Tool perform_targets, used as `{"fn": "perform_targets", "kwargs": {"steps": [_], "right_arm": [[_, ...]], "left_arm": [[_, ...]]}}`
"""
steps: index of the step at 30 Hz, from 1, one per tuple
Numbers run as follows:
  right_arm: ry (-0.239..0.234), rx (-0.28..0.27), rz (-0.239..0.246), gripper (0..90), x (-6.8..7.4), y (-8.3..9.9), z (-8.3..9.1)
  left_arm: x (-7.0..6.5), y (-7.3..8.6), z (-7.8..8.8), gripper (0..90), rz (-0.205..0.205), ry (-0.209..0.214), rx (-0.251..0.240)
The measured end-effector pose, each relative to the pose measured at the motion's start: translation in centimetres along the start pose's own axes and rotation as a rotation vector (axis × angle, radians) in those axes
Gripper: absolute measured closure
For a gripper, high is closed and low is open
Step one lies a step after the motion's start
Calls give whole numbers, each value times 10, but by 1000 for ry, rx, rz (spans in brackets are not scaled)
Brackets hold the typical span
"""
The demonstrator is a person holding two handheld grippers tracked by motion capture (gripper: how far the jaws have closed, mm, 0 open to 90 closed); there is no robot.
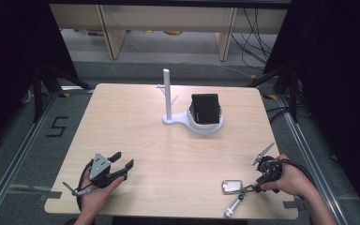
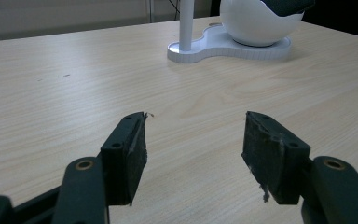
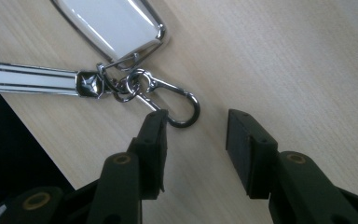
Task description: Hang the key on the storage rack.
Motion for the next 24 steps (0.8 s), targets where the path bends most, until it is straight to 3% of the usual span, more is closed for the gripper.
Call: {"fn": "perform_targets", "kwargs": {"steps": [1,2,3,4,5,7,11,13,18,19,20,24], "right_arm": [[1,7,-18,585,2,0,-1],[-2,4,34,583,0,-1,-1],[-11,8,24,582,1,-1,-1],[12,11,21,580,0,-1,-2],[2,15,48,578,0,-1,-2],[-18,21,19,575,3,-2,-5],[-10,23,19,571,3,-2,-7],[-20,26,45,570,3,-2,-7],[-21,34,33,567,5,-2,-9],[-20,35,39,567,5,-2,-10],[-20,35,79,566,3,-3,-10],[-15,40,86,566,4,-4,-11]], "left_arm": [[0,0,0,389,0,0,1],[0,0,0,390,-1,1,1],[0,0,0,390,-1,1,2],[0,0,0,389,0,1,3],[0,1,0,390,-1,1,4],[1,1,0,389,-1,0,4],[1,1,0,389,0,-1,7],[1,1,0,389,0,-1,7],[1,1,0,389,0,0,6],[0,1,0,389,8,0,2],[0,1,0,389,9,-1,3],[0,2,0,389,8,-5,9]]}}
Point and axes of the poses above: each handheld gripper's, and its own axes: z roughly backward along the jaws, y roughly out of its underside, x roughly to its left, the point moved 5 cm from there along -z, roughly forward along the jaws, and after that the axes turned 11 degrees about -y, right-handed, at the moved point
